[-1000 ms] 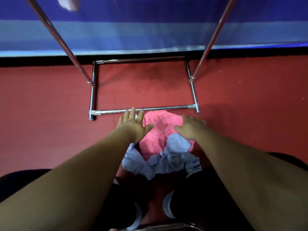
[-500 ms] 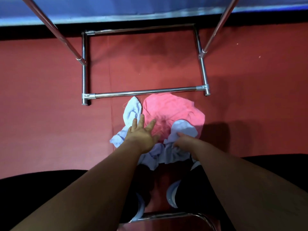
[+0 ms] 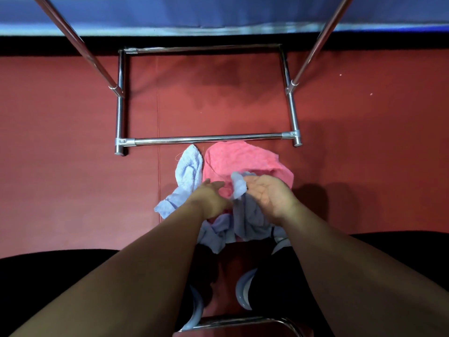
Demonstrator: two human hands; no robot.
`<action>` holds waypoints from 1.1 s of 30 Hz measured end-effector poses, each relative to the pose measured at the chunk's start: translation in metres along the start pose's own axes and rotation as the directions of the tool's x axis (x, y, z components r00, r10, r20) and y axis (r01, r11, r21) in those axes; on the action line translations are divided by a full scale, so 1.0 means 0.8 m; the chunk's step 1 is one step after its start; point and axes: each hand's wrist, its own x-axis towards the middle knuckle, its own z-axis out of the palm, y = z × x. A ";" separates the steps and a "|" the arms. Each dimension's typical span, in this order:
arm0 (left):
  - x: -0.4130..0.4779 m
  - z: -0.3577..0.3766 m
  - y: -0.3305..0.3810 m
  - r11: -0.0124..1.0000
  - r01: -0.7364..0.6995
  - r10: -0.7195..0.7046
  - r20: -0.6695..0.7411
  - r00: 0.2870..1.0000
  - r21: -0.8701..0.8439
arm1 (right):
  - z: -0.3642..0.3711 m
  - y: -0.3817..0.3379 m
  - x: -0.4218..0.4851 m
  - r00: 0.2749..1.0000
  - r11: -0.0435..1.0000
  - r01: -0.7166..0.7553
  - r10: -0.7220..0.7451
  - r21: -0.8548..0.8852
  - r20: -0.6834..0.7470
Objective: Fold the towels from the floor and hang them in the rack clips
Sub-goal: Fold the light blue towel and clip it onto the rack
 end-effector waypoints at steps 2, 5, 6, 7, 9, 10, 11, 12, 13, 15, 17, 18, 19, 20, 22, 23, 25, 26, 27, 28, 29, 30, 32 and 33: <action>0.001 0.000 0.003 0.984 -0.023 0.018 -0.033 0.999 -0.174 | 0.004 -0.008 -0.018 0.998 0.998 0.043 -0.045 0.043 0.047; 0.002 -0.004 0.010 0.952 -0.091 0.052 -0.139 0.989 -0.293 | 0.006 -0.016 -0.032 0.993 0.993 0.070 -0.078 0.093 0.085; 0.002 -0.007 0.013 0.936 -0.098 0.044 -0.164 0.986 -0.339 | 0.008 -0.018 -0.034 0.994 0.994 0.082 -0.088 0.077 0.068; 0.000 -0.011 0.016 0.911 -0.089 0.016 -0.182 0.983 -0.402 | 0.008 -0.020 -0.035 0.994 0.994 0.101 -0.103 0.045 0.036; -0.006 -0.017 0.026 0.841 -0.096 -0.017 -0.204 0.979 -0.532 | 0.009 -0.024 -0.037 0.987 0.985 0.156 -0.157 -0.078 -0.015; -0.009 -0.019 0.031 0.799 -0.111 -0.012 -0.200 0.980 -0.591 | 0.011 -0.026 -0.039 0.982 0.972 0.182 -0.187 -0.149 -0.022; -0.014 -0.022 0.037 0.756 -0.122 0.001 -0.185 0.983 -0.644 | 0.013 -0.029 -0.043 0.979 0.959 0.199 -0.205 -0.200 -0.009; -0.021 -0.024 0.046 0.719 -0.132 0.026 -0.164 0.986 -0.682 | 0.018 -0.032 -0.050 0.975 0.946 0.217 -0.221 -0.240 0.009; -0.029 -0.027 0.053 0.693 -0.147 0.053 -0.153 0.987 -0.706 | 0.022 -0.036 -0.056 0.975 0.933 0.221 -0.222 -0.283 0.029; -0.043 -0.034 0.066 0.684 -0.188 0.110 -0.155 0.982 -0.705 | 0.033 -0.040 -0.070 0.972 0.895 0.233 -0.223 -0.380 0.071; -0.061 -0.046 0.079 0.710 -0.230 0.146 -0.180 0.973 -0.666 | 0.039 -0.040 -0.087 0.960 0.885 0.280 -0.264 -0.372 0.094; -0.073 -0.055 0.087 0.747 -0.251 0.156 -0.205 0.966 -0.615 | 0.041 -0.041 -0.099 0.953 0.890 0.304 -0.290 -0.339 0.091; -0.084 -0.063 0.093 0.780 -0.276 0.174 -0.230 0.958 -0.561 | 0.044 -0.043 -0.117 0.945 0.891 0.327 -0.317 -0.315 0.086; -0.098 -0.072 0.100 0.801 -0.309 0.202 -0.254 0.946 -0.513 | 0.045 -0.047 -0.132 0.935 0.886 0.353 -0.346 -0.300 0.078; -0.128 -0.091 0.109 0.814 -0.375 0.243 -0.326 0.914 -0.444 | 0.051 -0.055 -0.169 0.915 0.879 0.403 -0.397 -0.255 0.074; -0.142 -0.100 0.110 0.814 -0.400 0.247 -0.373 0.894 -0.420 | 0.053 -0.059 -0.185 0.897 0.868 0.440 -0.435 -0.229 0.075; -0.183 -0.112 0.115 0.806 -0.432 0.248 -0.432 0.867 -0.405 | 0.060 -0.064 -0.220 0.854 0.830 0.518 -0.514 -0.209 0.077; -0.196 -0.116 0.115 0.795 -0.435 0.242 -0.436 0.867 -0.423 | 0.063 -0.066 -0.232 0.839 0.814 0.543 -0.539 -0.207 0.076; -0.210 -0.119 0.117 0.779 -0.448 0.249 -0.438 0.864 -0.439 | 0.066 -0.068 -0.243 0.825 0.804 0.564 -0.560 -0.188 0.079; -0.230 -0.123 0.121 0.766 -0.464 0.263 -0.442 0.857 -0.444 | 0.069 -0.070 -0.263 0.810 0.794 0.585 -0.580 -0.167 0.083; -0.246 -0.124 0.124 0.755 -0.487 0.284 -0.450 0.847 -0.440 | 0.071 -0.072 -0.280 0.794 0.779 0.608 -0.601 -0.153 0.094; -0.261 -0.127 0.127 0.741 -0.516 0.307 -0.466 0.830 -0.430 | 0.075 -0.074 -0.295 0.777 0.763 0.630 -0.622 -0.147 0.099; -0.289 -0.132 0.134 0.702 -0.589 0.354 -0.521 0.777 -0.400 | 0.085 -0.081 -0.319 0.738 0.728 0.675 -0.668 -0.117 0.101; -0.300 -0.134 0.138 0.679 -0.621 0.371 -0.547 0.750 -0.392 | 0.092 -0.086 -0.330 0.711 0.704 0.703 -0.694 -0.102 0.109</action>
